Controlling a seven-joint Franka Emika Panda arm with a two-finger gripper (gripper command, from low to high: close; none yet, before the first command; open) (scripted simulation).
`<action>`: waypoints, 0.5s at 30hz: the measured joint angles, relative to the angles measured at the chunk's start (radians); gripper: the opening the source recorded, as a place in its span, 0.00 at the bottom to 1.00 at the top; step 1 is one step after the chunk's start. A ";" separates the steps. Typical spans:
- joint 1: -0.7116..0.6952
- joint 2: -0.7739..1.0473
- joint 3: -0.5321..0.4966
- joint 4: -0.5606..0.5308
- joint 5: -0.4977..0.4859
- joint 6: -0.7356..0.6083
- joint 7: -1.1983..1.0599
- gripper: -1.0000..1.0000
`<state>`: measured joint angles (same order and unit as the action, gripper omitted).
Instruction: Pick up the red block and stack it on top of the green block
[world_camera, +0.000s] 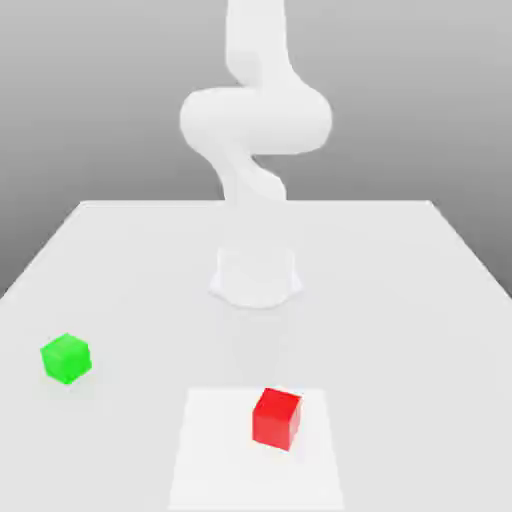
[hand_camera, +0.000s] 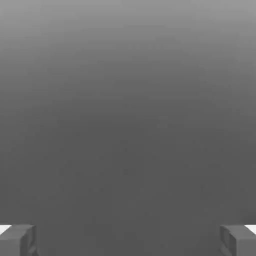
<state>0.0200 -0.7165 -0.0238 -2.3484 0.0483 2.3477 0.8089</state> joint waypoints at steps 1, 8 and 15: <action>0.009 0.041 -0.009 -0.022 0.022 0.022 0.004 0.50; 0.055 0.316 -0.020 -0.169 0.137 0.169 0.059 0.50; 0.057 0.576 0.028 -0.317 0.129 0.325 0.203 0.50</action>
<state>0.0773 -0.1406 0.0043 -2.6659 0.1774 2.6723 1.0116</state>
